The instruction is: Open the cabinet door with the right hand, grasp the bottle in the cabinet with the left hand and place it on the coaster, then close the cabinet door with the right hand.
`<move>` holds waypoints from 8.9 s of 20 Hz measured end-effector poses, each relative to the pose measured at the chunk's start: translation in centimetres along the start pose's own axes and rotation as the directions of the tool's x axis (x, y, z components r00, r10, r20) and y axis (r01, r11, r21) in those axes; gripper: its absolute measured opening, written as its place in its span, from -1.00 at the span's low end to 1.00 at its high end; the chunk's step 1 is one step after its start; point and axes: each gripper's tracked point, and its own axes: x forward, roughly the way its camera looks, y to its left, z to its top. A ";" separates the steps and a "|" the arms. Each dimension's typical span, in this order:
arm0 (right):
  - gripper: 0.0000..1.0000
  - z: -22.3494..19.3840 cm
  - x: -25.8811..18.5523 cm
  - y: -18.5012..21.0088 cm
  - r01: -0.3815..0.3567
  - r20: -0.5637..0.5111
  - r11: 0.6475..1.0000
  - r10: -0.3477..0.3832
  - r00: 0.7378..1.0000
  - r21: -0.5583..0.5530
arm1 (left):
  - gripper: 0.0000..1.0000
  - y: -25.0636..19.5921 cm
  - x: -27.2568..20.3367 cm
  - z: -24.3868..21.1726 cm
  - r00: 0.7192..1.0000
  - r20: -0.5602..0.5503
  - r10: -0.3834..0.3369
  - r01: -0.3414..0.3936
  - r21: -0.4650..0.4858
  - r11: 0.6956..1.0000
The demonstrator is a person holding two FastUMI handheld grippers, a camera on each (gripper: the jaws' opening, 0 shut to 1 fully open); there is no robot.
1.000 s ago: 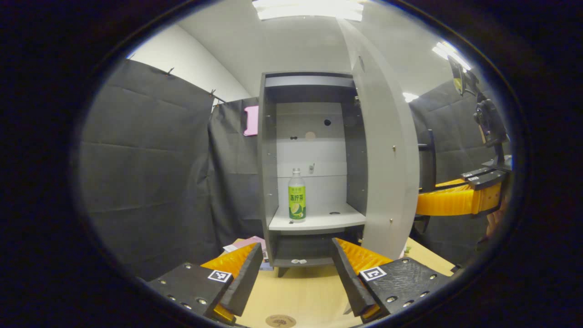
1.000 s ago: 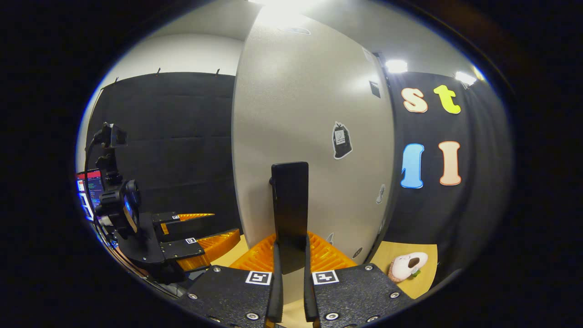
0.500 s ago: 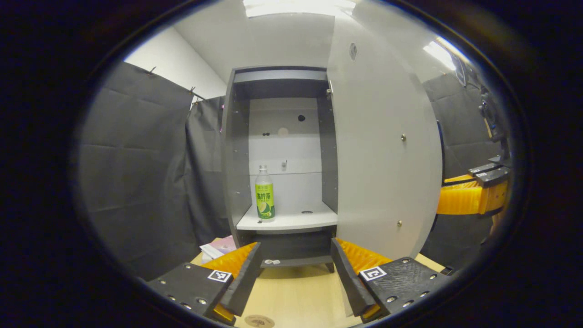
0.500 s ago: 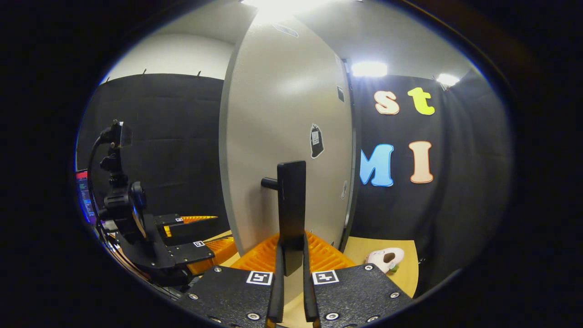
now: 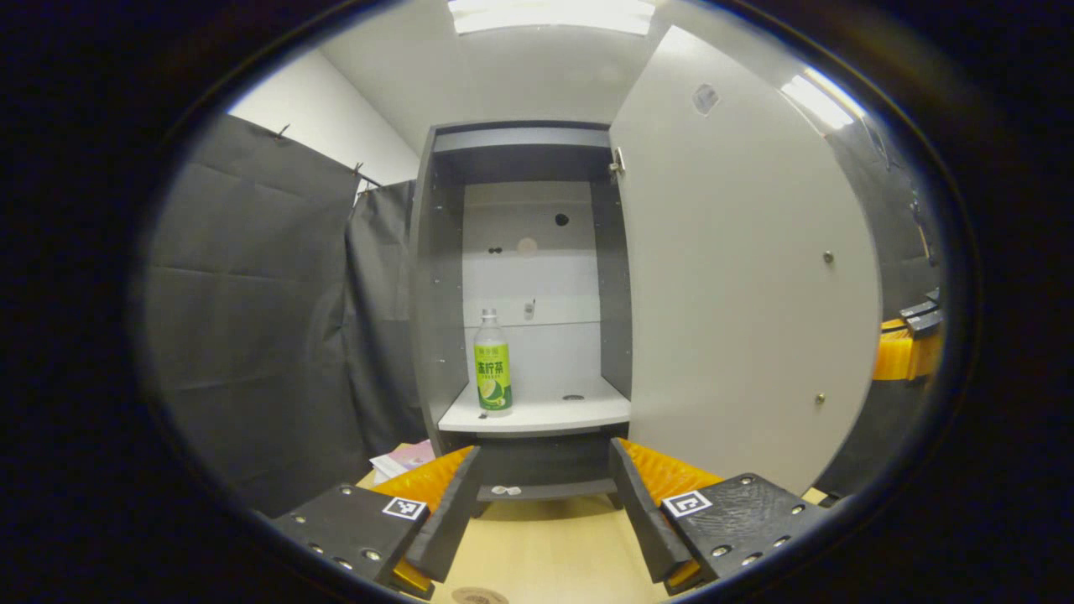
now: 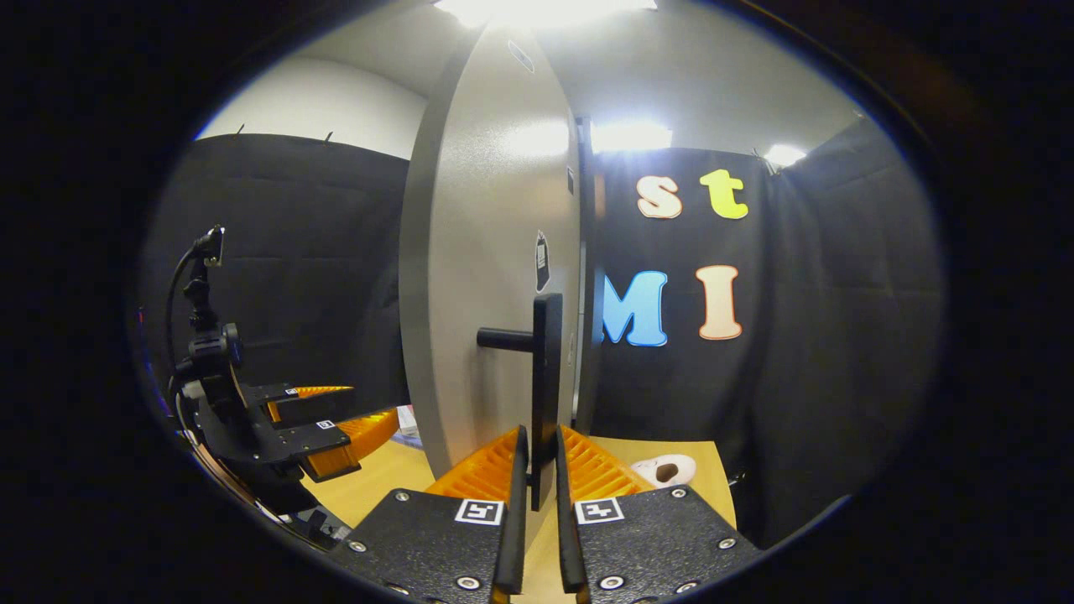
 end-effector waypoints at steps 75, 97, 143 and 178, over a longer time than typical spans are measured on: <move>0.82 -25.6 2.4 -12.3 0.437 -0.321 0.899 -0.411 0.853 0.010 | 0.41 14.5 -5.4 -23.1 0.918 0.039 0.396 -0.397 0.059 0.916; 0.87 -34.4 0.0 -5.6 0.252 -0.479 0.943 -0.328 0.814 -0.217 | 0.43 12.0 -8.3 -37.0 0.916 0.020 0.401 -0.401 0.005 0.916; 0.87 -11.1 0.6 -8.5 0.283 -0.092 0.952 -0.274 0.957 0.120 | 0.72 6.5 -5.1 -8.1 0.989 0.039 0.141 -0.142 0.021 0.990; 0.78 0.5 4.3 3.9 0.014 0.086 0.992 -0.025 0.996 0.126 | 0.86 14.9 -0.7 2.3 0.995 0.046 0.088 -0.085 -0.072 0.994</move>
